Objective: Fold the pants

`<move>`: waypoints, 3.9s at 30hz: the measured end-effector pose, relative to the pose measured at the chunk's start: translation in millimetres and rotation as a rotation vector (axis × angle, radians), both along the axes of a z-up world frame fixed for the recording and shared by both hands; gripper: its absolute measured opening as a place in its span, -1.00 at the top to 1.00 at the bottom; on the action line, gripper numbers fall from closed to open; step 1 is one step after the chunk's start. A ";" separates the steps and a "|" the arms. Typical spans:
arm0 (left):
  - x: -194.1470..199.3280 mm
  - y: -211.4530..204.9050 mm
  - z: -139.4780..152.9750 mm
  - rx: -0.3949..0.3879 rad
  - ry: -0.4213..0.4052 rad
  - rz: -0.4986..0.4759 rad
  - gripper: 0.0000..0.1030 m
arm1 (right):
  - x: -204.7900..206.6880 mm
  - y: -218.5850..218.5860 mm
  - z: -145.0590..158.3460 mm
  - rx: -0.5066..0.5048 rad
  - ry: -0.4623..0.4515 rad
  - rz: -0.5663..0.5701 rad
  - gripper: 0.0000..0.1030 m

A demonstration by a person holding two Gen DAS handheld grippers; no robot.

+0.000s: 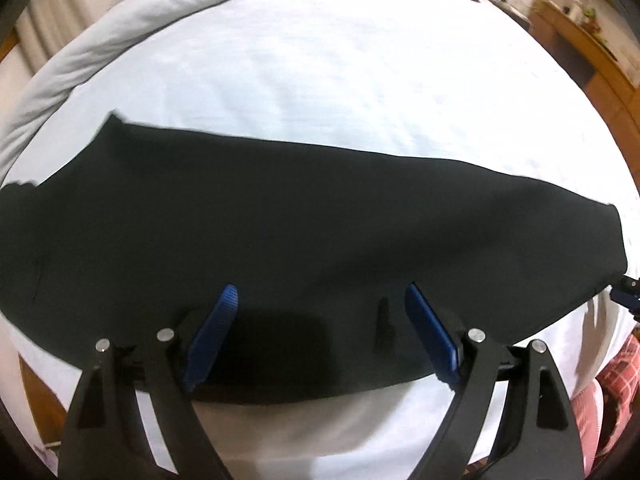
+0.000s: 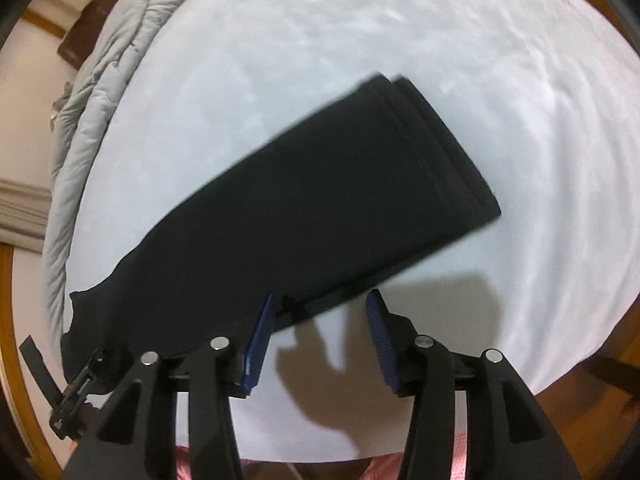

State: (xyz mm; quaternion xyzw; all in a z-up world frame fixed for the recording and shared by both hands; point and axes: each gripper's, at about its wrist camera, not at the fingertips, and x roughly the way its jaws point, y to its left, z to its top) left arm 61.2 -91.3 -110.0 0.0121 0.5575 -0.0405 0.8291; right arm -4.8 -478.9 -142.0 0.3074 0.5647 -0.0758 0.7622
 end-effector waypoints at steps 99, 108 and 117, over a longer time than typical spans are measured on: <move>27.4 41.6 -39.6 -0.325 0.179 0.113 0.73 | 67.8 201.4 31.0 -0.015 -0.369 0.512 -0.46; 19.6 87.4 -22.7 -0.233 0.073 0.173 0.75 | 68.6 191.3 34.9 -0.025 -0.379 0.481 -0.45; 28.2 89.1 -20.9 -0.189 0.091 0.173 0.57 | 87.9 216.3 27.8 -0.068 -0.332 0.537 -0.38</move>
